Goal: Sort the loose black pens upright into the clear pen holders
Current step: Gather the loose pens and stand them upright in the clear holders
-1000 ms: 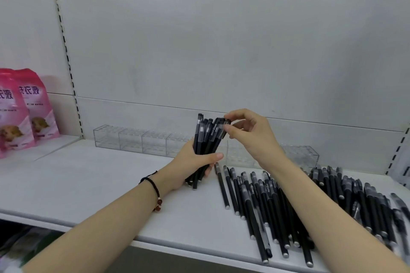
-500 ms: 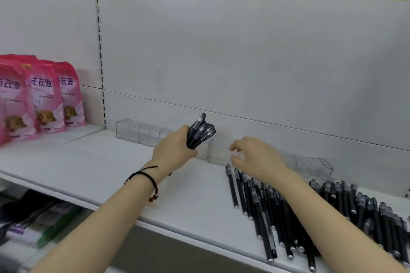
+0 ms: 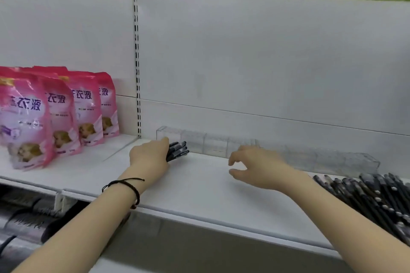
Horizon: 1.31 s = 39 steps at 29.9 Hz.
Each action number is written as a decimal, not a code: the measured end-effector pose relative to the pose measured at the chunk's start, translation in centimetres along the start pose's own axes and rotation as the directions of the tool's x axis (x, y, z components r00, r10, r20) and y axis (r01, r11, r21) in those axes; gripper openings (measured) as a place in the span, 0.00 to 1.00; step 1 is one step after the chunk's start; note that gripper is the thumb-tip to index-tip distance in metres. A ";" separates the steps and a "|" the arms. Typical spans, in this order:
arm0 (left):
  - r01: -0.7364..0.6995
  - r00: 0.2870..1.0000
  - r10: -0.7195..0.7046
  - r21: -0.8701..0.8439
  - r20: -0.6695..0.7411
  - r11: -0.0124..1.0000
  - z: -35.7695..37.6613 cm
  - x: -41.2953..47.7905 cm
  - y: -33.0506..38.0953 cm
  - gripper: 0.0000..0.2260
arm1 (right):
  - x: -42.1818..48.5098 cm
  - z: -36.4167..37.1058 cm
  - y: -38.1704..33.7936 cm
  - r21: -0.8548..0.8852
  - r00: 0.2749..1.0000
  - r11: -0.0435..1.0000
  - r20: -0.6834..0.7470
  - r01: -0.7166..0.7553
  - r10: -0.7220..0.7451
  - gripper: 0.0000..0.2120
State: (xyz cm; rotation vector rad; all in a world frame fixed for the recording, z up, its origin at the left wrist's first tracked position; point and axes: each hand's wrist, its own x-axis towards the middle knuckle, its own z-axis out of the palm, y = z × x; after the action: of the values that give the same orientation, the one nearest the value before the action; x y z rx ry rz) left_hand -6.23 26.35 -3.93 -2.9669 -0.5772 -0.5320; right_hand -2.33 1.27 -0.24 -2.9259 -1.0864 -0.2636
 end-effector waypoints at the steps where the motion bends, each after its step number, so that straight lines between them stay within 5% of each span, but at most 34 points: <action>1: 0.004 1.000 -0.003 0.027 -0.030 1.000 0.5 0.2 -1.4 0.11 | 0.6 0.5 -1.1 0.005 1.000 1.000 0.007 -0.010 0.010 0.15; 12: -0.126 0.990 0.126 0.004 -0.066 0.992 2.3 0.2 -5.3 0.20 | 4.1 3.5 -7.6 0.029 0.993 0.993 0.017 -0.116 0.115 0.15; 19: -0.199 0.949 0.202 0.035 -0.243 0.979 1.7 -1.0 -5.6 0.22 | 3.4 4.0 -7.2 0.044 0.987 0.987 -0.032 -0.154 0.155 0.16; 26: -0.601 0.716 0.562 0.042 -0.415 0.798 1.6 -1.2 -3.2 0.12 | 1.7 3.4 -5.5 -0.067 0.978 0.980 -0.108 -0.188 0.180 0.19; 31: -0.700 0.628 0.664 0.078 -0.406 0.710 -0.4 -2.8 2.3 0.13 | -0.5 2.1 -2.7 -0.097 0.962 0.968 -0.170 -0.231 0.212 0.19; 39: -0.600 0.759 0.566 -0.009 -0.322 0.800 -2.6 -2.5 10.7 0.18 | -4.7 -0.3 4.1 -0.077 0.940 0.953 -0.208 -0.291 0.270 0.17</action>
State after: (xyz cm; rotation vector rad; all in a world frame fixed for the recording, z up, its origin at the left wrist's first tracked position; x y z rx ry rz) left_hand -5.24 15.14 -2.44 -2.8356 0.4230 -0.9356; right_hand -3.24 -4.90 -0.49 -3.0150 -0.6365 -0.6038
